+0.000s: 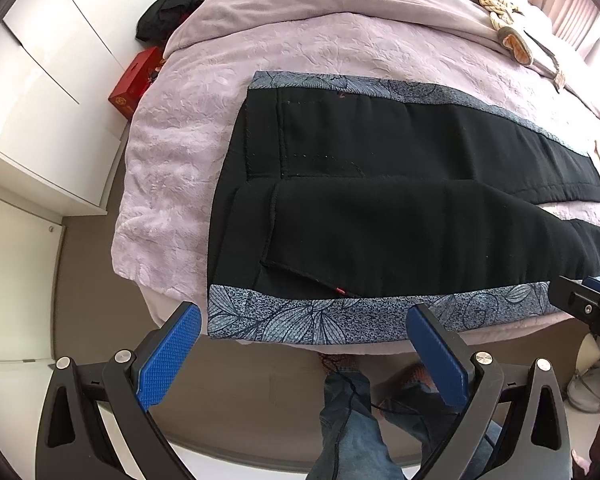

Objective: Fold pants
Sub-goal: 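Move both tools over the black trousers lying flat on the bed, then grasp the grey patterned hem band with the right tool and lift it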

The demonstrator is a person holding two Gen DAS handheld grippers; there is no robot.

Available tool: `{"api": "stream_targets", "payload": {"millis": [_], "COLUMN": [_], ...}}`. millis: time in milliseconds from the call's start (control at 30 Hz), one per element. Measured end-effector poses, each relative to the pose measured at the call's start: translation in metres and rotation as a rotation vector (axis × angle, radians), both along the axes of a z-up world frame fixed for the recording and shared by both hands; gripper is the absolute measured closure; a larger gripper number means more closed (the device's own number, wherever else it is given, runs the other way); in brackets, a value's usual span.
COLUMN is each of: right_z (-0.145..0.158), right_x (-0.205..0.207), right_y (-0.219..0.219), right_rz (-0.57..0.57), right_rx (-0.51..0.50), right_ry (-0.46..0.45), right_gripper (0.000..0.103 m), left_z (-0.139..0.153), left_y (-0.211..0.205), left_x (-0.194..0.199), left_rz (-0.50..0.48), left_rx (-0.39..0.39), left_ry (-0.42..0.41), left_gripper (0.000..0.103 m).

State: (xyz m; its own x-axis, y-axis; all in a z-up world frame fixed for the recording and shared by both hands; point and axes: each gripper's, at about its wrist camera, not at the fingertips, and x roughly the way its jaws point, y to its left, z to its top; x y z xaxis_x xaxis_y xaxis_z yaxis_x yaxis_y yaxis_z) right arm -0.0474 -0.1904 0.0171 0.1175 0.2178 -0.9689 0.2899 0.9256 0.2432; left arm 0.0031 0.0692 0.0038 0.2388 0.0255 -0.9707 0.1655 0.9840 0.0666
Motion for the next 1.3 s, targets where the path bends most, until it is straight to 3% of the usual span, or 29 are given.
{"api": "stream_targets", "payload": {"millis": [733,1000,1167,1300], "right_z": [0.003,-0.007,-0.025,-0.052], "right_x": [-0.003,-0.003,-0.007,-0.012], "right_y": [0.013,0.018,0.015,0.012], "right_rz": [0.045,0.09,0.083,0.055], "right_rx": [-0.077,-0.134,-0.057,0.116], "right_ry": [-0.01,0.002,0.016,0.018], "right_gripper": [0.0,0.0,0.0,0.0], "left_z": [-0.005,-0.022,-0.045,-0.066], "left_y": [0.006,0.013,0.026,0.035], "left_x": [-0.003,0.001,0.004,0.002], "left_rz": [0.016,0.035,0.092,0.14], "left_rx": [-0.018,-0.027,-0.058,-0.066], "left_ry": [0.016,0.028,0.043,0.061], "left_gripper": [0.0,0.0,0.0,0.0]}}
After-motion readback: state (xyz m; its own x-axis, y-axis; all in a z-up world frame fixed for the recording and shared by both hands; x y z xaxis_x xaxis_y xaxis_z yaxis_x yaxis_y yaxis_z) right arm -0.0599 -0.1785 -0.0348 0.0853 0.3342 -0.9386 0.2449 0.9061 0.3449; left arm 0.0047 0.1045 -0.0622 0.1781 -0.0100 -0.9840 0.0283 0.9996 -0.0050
